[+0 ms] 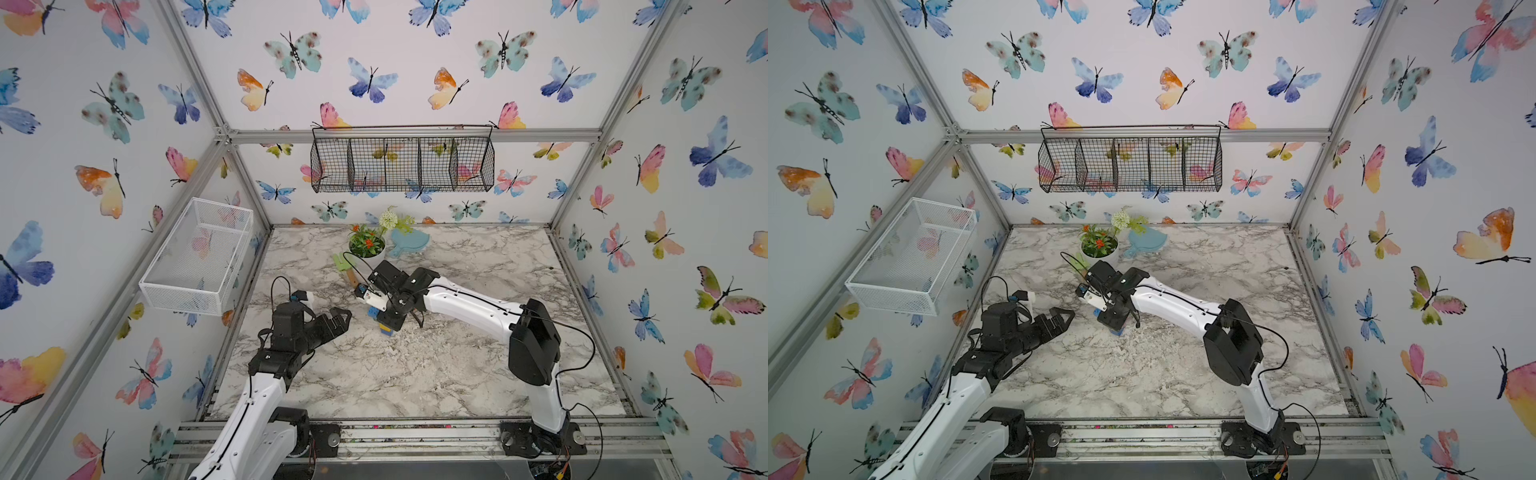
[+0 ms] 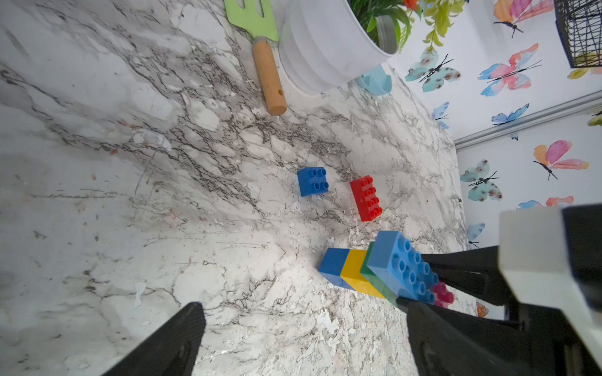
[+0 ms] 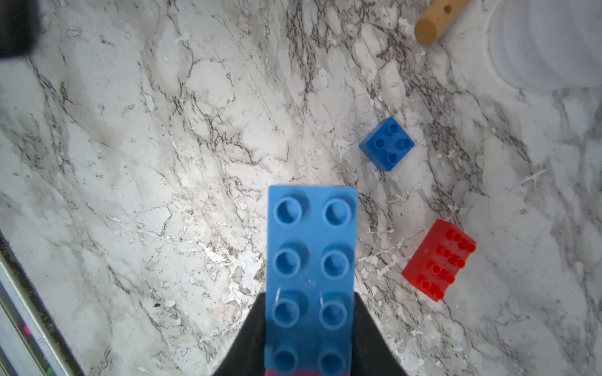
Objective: Assemble a spoon with lego
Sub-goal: Move the lego brick at the center of the board.
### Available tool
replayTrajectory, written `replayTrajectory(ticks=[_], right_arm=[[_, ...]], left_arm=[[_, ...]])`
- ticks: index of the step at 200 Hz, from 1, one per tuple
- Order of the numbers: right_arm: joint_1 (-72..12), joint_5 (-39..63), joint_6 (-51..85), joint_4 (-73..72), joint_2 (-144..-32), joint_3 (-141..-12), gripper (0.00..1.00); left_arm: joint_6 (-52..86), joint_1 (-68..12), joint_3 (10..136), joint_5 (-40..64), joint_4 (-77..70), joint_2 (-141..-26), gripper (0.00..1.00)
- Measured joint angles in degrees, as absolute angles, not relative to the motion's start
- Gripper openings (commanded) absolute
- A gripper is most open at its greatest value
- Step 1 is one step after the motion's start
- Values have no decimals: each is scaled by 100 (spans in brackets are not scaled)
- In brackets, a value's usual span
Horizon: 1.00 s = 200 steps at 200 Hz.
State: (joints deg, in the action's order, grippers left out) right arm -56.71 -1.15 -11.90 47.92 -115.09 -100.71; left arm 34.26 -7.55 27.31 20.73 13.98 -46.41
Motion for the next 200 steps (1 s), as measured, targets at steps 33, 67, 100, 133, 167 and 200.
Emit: replayTrajectory(ticks=[33, 67, 100, 133, 167, 200], right_arm=[[-5535, -178, -1153, 4735, -11137, -9618, 10], [-5483, -196, -1094, 4711, -11146, -9544, 12], [-5483, -169, -1046, 4705, -11153, -9539, 13], [-5483, -95, -1004, 4692, -11157, -9539, 13], [-5483, 58, -956, 4624, -11198, -9539, 14], [-5483, 204, -943, 4560, -11299, -9544, 14]], left_arm=[[3341, -755, 2731, 2239, 1398, -4781, 98], [3315, -755, 2731, 2340, 1396, -4764, 98], [3288, -755, 2729, 2432, 1393, -4720, 98], [3249, -755, 2714, 2460, 1387, -4720, 98], [3234, -755, 2709, 2462, 1352, -4720, 98], [3232, -755, 2709, 2464, 1350, -4722, 98]])
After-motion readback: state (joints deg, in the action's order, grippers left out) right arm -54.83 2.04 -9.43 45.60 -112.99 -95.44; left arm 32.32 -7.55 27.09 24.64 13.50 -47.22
